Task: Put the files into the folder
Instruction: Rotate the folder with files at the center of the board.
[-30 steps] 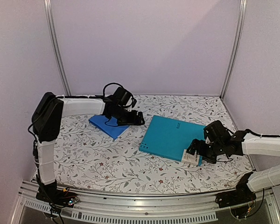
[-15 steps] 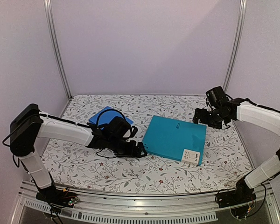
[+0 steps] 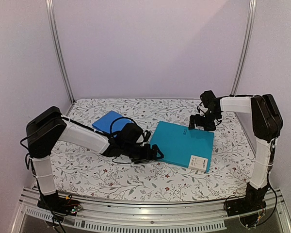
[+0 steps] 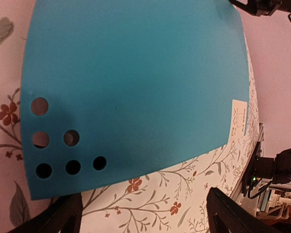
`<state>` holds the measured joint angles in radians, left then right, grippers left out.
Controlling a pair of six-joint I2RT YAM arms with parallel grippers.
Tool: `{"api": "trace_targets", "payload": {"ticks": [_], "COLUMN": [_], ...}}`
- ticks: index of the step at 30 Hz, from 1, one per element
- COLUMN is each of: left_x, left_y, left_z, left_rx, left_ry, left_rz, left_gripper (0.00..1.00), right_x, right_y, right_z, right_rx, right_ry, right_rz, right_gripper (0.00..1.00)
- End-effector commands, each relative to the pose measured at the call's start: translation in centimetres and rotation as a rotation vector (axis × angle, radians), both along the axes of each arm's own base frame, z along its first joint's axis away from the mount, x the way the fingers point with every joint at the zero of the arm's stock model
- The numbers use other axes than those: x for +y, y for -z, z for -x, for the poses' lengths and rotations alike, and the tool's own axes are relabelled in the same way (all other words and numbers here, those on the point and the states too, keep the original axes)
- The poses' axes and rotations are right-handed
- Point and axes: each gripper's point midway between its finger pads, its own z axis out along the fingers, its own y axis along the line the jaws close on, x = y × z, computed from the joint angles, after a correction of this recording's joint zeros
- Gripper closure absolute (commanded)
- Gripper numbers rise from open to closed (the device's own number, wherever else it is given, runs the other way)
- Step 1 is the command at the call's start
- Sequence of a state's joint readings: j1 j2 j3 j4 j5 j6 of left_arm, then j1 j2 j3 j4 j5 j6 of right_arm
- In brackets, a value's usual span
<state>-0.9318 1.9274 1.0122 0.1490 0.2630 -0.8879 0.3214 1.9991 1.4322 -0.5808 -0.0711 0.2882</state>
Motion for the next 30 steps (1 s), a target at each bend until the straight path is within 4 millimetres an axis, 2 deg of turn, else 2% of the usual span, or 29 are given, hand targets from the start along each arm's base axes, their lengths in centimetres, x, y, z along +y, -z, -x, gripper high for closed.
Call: {"api": "trace_targets", "payload": {"ticks": [1,6,11,14,17,20,23,27,30], "left_x": [-0.3,0.4,0.6,1.0,2.1,3.2,4.1,4.3,4.6], "left_y": [1.4,1.5,1.8,2.3,2.4,2.3,2.1,2.0,1.2], "left_z": [-0.3,-2.3,-4.9,-7.0,-9.7,-12.3,-14.5,-17.1,-18.3], "left_rx": [0.056,0.043,0.031,0.024,0.027,0.013,-0.006,-0.02,-0.038], "left_ry": [-0.037,-0.089,-0.115,-0.121,-0.147,-0.16,-0.164,-0.142,-0.135], "left_rz": [0.026,0.028,0.011,-0.011,-0.022,-0.051,-0.093,-0.13,-0.145], "left_gripper": [0.11,0.11,0.1,0.1,0.1,0.1,0.1,0.09,0.09], "right_x": [0.7,0.4,0.9,1.3,1.9,3.3,5.1,6.7,6.1], "right_y": [1.9,2.5,2.9,3.2,3.8,3.4,2.6,1.7,1.4], "right_z": [1.0,3.4,6.2,7.9,9.9,11.3,12.1,12.3,12.3], "right_rx": [0.091,0.119,0.137,0.14,0.147,0.124,0.086,0.058,0.033], "right_ry": [-0.037,-0.041,-0.021,0.009,0.032,0.037,0.03,0.039,0.077], "right_rz": [-0.079,-0.095,-0.19,-0.25,-0.277,-0.305,-0.332,-0.361,-0.331], "right_gripper": [0.01,0.01,0.01,0.01,0.01,0.01,0.01,0.01,0.01]}}
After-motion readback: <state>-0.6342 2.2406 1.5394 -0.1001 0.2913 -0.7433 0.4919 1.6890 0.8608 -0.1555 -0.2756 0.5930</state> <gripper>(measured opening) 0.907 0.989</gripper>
